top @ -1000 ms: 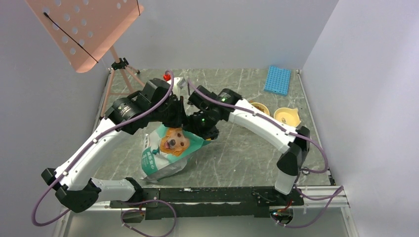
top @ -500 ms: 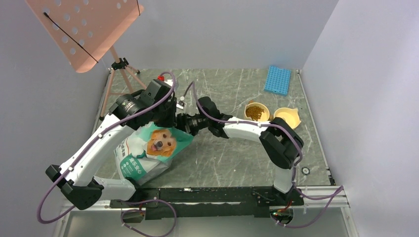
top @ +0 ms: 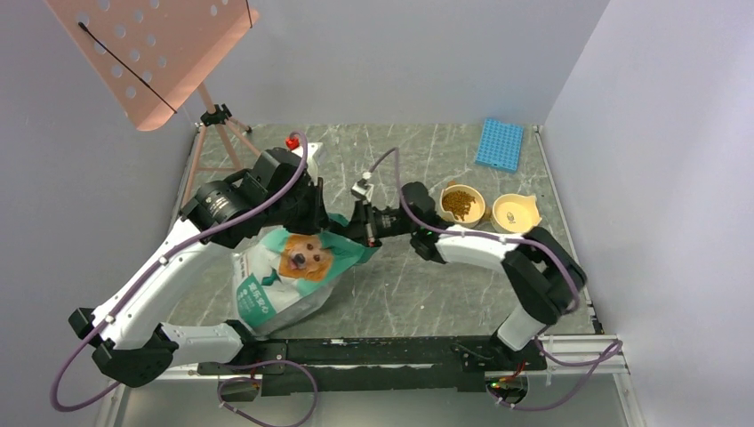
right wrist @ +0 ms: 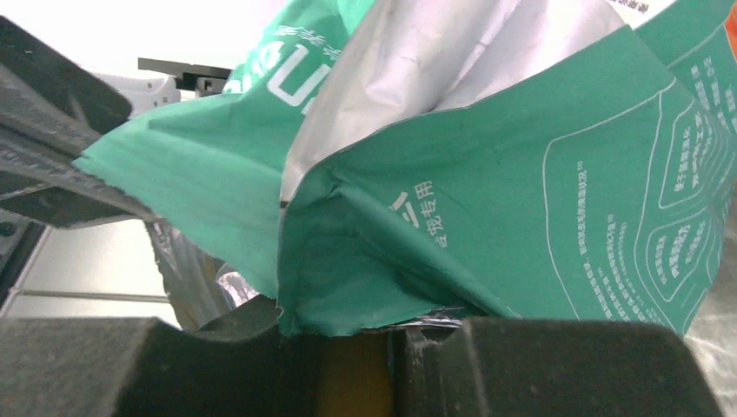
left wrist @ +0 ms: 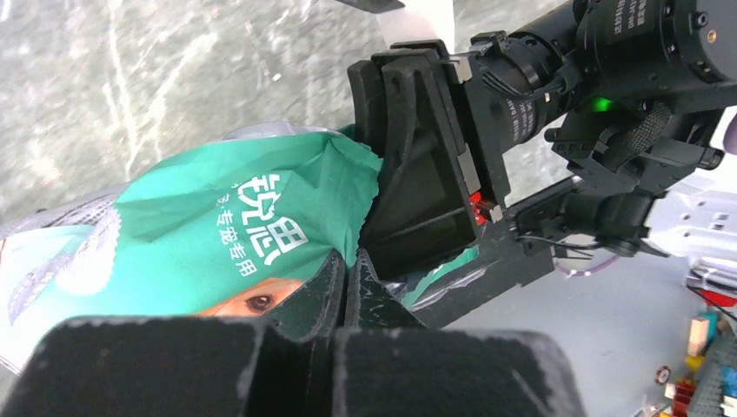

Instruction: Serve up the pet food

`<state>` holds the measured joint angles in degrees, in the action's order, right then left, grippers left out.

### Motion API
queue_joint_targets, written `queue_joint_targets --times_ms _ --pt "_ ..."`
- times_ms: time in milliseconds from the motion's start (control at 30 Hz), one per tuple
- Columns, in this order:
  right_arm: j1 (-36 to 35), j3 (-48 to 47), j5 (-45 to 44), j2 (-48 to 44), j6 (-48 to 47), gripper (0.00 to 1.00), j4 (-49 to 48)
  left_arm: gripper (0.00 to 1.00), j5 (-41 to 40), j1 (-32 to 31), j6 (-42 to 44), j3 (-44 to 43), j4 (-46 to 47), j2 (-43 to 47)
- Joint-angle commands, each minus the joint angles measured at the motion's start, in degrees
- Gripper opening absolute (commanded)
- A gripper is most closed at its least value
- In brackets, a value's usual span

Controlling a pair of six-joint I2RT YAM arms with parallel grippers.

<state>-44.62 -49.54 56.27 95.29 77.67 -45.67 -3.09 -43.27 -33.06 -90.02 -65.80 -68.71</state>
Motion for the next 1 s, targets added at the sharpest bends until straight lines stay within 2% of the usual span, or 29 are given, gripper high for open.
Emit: queue_joint_targets --times_ms 0,167,367,567,700,833,967 --pt "5.76 -1.04 5.08 -11.46 -10.93 0.0 11.18 0.0 -3.52 0.99 1.78 -4.64 7.8 6.06" --pt "6.21 -10.96 2.15 -11.05 -20.89 0.0 33.23 0.0 -0.58 0.99 2.18 -5.26 9.11 4.31" --pt "3.84 -26.71 -8.06 -4.83 -28.62 0.0 56.6 0.0 4.12 0.98 2.4 -5.68 11.17 2.72" --pt "2.39 -40.1 -12.63 1.74 -28.9 0.0 67.52 0.0 7.51 0.9 1.4 -2.78 13.23 4.13" --pt "2.43 -47.58 -11.01 6.01 -29.1 0.0 72.21 0.0 8.09 0.9 1.18 -1.42 12.57 4.79" --pt "3.41 -55.73 -10.34 8.1 -31.73 0.0 83.39 0.0 6.87 0.83 1.34 0.53 12.06 6.31" --pt "3.92 -55.95 -8.52 5.61 -29.55 0.0 83.49 0.0 6.25 0.9 1.28 1.33 11.45 6.9"
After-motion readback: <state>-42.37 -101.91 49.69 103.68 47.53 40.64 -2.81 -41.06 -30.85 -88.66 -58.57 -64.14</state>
